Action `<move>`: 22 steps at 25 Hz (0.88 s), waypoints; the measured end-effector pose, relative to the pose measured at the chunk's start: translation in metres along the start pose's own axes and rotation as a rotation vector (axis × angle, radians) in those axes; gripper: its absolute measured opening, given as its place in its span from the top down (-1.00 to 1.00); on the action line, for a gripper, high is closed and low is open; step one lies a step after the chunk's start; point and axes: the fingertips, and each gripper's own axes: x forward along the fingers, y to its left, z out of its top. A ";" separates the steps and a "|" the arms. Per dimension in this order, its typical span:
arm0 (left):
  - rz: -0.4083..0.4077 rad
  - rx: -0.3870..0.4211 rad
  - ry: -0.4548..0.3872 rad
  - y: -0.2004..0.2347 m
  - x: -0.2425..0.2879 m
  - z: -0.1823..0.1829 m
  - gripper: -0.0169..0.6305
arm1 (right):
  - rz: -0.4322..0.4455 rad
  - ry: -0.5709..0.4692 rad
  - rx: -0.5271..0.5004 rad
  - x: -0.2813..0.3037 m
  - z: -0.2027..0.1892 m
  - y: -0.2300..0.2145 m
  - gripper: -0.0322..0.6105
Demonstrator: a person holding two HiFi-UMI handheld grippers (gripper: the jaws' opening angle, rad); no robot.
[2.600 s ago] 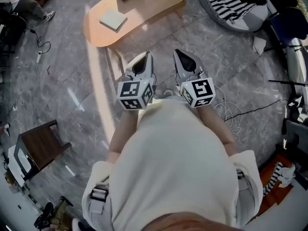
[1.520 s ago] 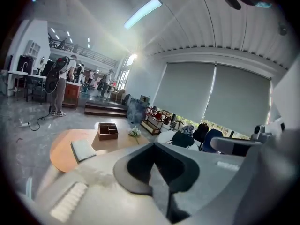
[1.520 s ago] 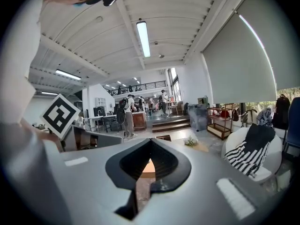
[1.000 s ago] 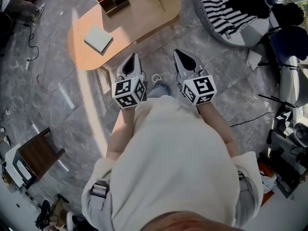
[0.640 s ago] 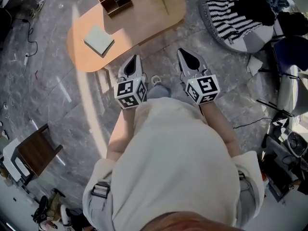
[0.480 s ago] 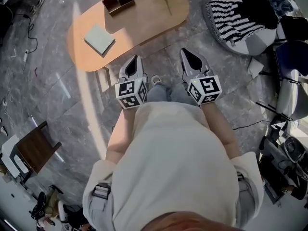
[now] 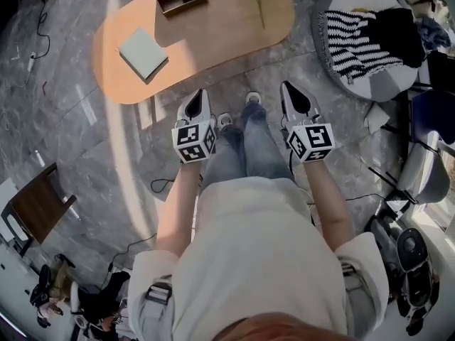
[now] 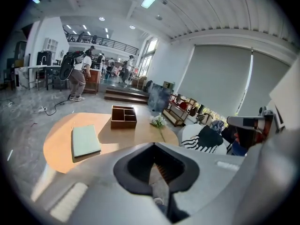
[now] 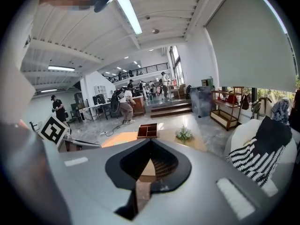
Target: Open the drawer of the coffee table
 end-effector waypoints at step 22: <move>0.135 -0.106 0.200 0.080 0.172 -0.165 0.91 | 0.039 0.314 -0.056 0.160 -0.203 -0.167 0.90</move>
